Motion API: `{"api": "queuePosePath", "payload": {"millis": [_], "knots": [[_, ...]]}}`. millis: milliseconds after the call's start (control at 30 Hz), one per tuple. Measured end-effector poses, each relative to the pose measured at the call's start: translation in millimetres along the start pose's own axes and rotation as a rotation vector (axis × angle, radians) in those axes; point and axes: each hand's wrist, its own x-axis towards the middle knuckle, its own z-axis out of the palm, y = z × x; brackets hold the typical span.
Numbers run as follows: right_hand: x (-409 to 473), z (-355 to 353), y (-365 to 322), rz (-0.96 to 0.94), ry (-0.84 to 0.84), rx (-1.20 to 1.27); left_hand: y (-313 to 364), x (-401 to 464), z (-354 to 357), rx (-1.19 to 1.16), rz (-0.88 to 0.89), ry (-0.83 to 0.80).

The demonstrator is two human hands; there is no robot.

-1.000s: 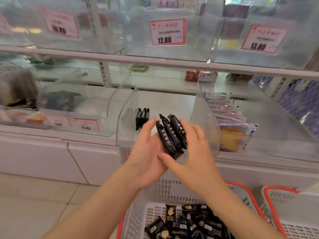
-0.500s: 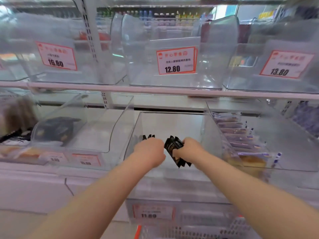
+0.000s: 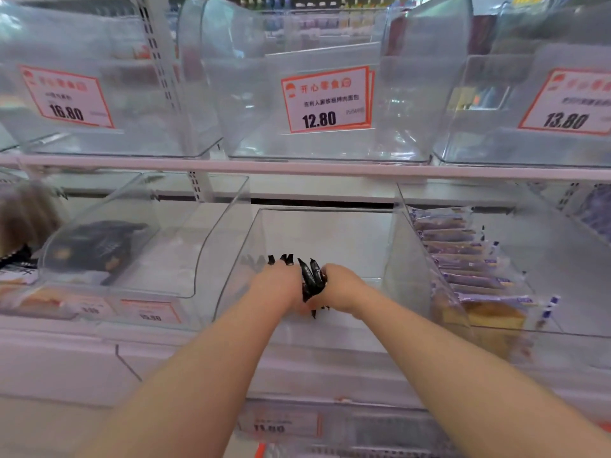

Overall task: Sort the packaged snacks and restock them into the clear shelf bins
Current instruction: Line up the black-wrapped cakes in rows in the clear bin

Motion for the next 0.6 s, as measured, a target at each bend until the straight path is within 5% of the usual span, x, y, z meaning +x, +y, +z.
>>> {"api": "queuePosePath", "payload": {"millis": [467,600], "knots": [[17,19,5,-0.016,0.260,-0.056,-5,14,12,0.054,-0.086,0.244],[14,13,2,-0.068,0.127,-0.199,-8,9,6,0.085,-0.053,0.129]]}}
